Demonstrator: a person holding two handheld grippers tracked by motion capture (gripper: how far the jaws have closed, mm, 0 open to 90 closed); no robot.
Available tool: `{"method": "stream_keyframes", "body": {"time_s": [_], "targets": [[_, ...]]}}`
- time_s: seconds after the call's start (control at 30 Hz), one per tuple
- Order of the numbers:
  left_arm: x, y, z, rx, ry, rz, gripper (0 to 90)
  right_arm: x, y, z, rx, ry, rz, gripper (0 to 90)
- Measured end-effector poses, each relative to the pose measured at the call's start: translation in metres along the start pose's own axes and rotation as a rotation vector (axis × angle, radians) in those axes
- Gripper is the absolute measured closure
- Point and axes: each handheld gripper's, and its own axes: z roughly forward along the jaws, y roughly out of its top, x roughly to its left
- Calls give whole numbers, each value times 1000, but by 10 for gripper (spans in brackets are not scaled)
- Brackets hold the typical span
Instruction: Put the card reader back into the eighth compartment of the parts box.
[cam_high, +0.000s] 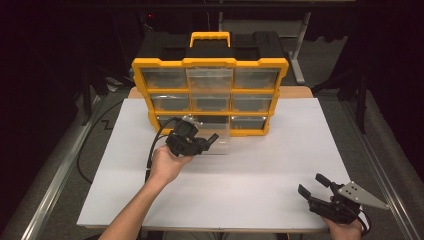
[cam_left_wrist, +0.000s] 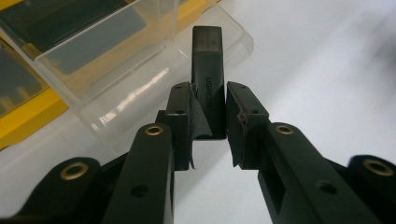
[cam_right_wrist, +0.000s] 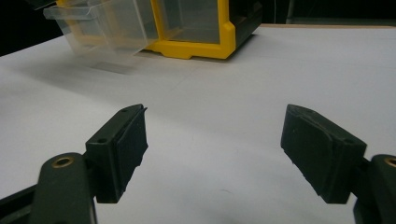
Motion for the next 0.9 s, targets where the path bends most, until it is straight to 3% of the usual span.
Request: {"method": "stream_keyframes", "body": {"time_s": [0.47,0.9], "targets": [[15,15,4,15,42,-25,726,0,0,0,-1,4,4,227],[20,21,14,23,69,-34,723,-1,0,1,0,13,6,224]]}}
